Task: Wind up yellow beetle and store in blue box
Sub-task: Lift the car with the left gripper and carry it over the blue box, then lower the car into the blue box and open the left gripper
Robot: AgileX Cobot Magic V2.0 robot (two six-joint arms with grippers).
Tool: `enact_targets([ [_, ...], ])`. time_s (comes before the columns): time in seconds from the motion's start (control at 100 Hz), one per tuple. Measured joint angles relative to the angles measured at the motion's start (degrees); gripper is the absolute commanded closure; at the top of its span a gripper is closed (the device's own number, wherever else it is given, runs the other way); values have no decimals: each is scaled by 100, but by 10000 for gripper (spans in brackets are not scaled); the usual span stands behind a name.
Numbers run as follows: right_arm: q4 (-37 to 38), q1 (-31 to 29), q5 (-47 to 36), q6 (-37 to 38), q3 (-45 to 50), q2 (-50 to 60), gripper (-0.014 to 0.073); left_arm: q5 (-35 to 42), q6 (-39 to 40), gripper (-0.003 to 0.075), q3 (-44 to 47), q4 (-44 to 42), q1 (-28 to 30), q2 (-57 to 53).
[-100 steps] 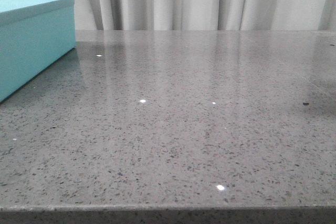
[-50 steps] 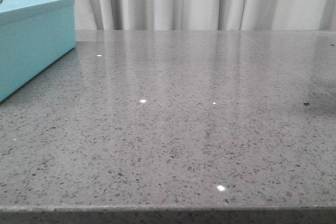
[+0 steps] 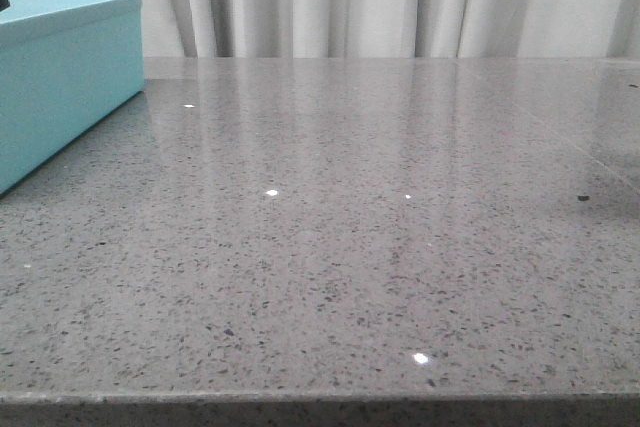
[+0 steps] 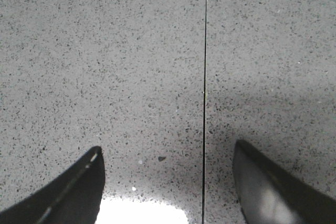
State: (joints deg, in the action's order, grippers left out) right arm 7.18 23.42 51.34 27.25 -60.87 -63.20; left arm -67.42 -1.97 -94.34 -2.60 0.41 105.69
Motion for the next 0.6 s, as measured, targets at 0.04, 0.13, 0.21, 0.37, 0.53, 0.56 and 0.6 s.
enact_targets([
  [0.04, 0, 0, 0, 0, 0, 0, 76, 9, 0, 497, 0, 0, 0, 0],
  [0.13, 0, 0, 0, 0, 0, 0, 76, 39, -30, 407, 13, 0, 0, 0],
  [0.21, 0, 0, 0, 0, 0, 0, 76, 39, -56, 307, 13, 0, 0, 0],
  [0.37, 0, 0, 0, 0, 0, 0, 76, 88, -56, 269, 13, 0, 0, 0],
  [0.53, 0, 0, 0, 0, 0, 0, 76, 88, -79, 309, -10, 0, 0, -24],
  [0.56, -9, 0, 0, 0, 0, 0, 76, 88, -103, 323, -10, 0, 0, -55],
  [0.6, -9, 0, -12, 0, 0, 10, 76, 88, -166, 339, -10, 16, 0, -107],
])
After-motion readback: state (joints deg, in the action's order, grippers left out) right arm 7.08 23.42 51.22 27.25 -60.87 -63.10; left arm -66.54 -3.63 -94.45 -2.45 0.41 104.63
